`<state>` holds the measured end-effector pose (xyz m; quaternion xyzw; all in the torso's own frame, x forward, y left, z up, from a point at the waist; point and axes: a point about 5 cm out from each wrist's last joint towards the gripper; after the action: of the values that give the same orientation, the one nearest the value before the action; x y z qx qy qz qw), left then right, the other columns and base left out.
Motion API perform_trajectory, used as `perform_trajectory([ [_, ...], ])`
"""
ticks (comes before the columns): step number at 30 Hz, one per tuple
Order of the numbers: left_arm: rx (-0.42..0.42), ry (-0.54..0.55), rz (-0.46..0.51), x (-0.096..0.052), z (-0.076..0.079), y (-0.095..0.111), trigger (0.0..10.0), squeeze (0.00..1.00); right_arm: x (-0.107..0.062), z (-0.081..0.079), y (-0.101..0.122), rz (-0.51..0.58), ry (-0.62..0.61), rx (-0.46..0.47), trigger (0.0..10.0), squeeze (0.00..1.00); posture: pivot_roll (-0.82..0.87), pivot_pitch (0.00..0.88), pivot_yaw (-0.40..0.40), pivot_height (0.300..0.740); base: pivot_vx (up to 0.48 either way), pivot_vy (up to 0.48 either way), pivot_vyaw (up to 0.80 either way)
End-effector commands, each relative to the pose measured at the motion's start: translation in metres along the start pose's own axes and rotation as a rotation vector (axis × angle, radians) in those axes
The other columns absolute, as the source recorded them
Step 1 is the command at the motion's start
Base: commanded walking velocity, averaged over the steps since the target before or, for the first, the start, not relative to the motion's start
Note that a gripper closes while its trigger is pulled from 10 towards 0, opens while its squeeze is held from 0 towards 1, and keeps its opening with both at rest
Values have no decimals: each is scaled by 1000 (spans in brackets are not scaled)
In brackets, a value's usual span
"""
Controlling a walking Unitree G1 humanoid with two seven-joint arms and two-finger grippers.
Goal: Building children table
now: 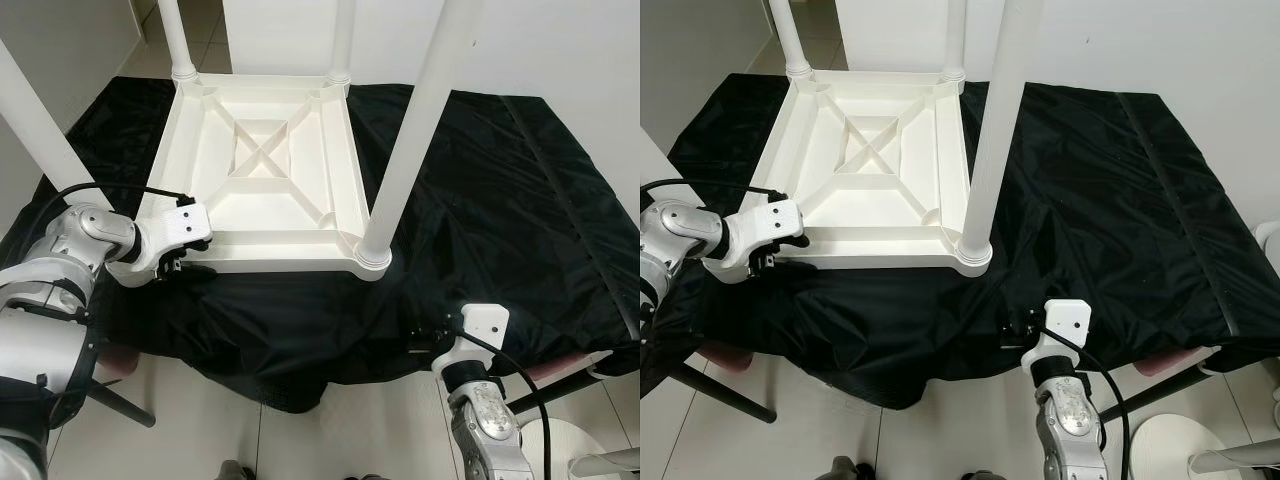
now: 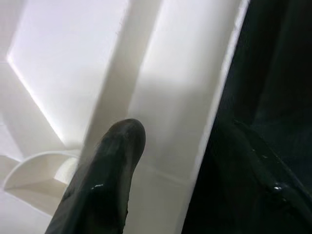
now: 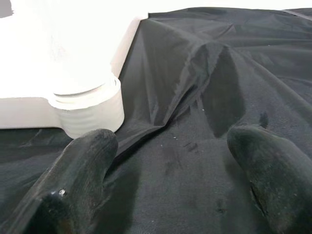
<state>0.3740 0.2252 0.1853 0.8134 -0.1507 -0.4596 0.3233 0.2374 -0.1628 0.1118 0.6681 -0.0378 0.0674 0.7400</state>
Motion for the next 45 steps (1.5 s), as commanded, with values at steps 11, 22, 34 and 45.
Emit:
perform_trajectory([
  [11,-277,-99,655,-10,1,51,10000,0,-8,-1,-5,-33,10,6,10000,0,-78,96,-4,740,0,0,0],
  [22,-491,118,857,3,18,57,10000,0,2,-3,5,-6,27,-10,10000,0,-68,114,-21,740,0,0,0],
  [34,-743,361,947,12,43,62,10000,0,27,5,54,160,80,-56,10000,1000,-66,118,-27,740,0,0,0],
  [45,-665,381,938,16,69,91,10000,0,47,3,74,206,156,-94,10000,0,-73,114,-30,740,0,0,0],
])
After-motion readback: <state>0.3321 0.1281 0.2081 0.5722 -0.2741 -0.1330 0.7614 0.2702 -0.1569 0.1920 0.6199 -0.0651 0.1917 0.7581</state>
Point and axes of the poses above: a point about 5 cm out from each wrist's last joint towards the gripper, its own x axis pointing out of the wrist towards the gripper, its own y axis along the axis of the wrist's last joint, z = x × y, and after that the axes turned 8 degrees about -x, right-handed
